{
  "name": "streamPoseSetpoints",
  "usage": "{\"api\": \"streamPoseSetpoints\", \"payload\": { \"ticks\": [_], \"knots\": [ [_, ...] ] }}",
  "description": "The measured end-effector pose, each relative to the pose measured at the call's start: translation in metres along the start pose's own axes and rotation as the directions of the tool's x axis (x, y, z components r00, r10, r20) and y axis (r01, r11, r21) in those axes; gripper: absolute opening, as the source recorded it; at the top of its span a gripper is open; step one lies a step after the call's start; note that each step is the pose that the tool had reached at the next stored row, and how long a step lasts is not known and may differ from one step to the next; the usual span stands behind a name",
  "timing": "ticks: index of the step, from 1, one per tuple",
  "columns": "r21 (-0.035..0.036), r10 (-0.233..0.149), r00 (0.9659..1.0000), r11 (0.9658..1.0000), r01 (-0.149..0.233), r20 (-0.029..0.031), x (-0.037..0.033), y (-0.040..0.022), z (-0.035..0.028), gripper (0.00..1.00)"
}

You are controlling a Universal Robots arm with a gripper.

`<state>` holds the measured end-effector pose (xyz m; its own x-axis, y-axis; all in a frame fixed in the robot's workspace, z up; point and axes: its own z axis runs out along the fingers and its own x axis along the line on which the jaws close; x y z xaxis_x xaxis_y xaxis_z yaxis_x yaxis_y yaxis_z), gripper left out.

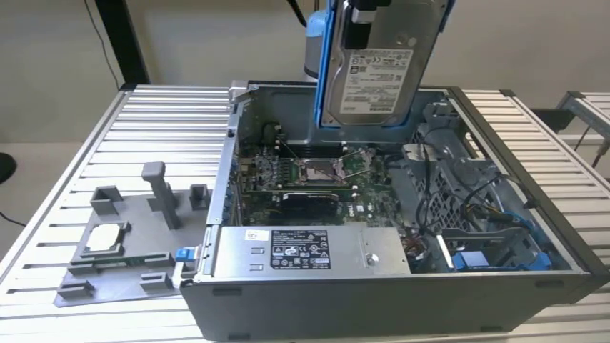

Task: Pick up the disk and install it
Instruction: 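Pick up the disk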

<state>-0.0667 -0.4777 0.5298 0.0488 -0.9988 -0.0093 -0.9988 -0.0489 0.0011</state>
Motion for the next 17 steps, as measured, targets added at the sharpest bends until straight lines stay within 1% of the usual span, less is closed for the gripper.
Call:
{"api": "streamPoseSetpoints", "payload": {
  "ticks": [17],
  "knots": [
    [-0.0041, 0.0, 1.0, 1.0, 0.0, 0.0001, 0.0434, -0.0341, -0.0005, 0.0]
  ]
}}
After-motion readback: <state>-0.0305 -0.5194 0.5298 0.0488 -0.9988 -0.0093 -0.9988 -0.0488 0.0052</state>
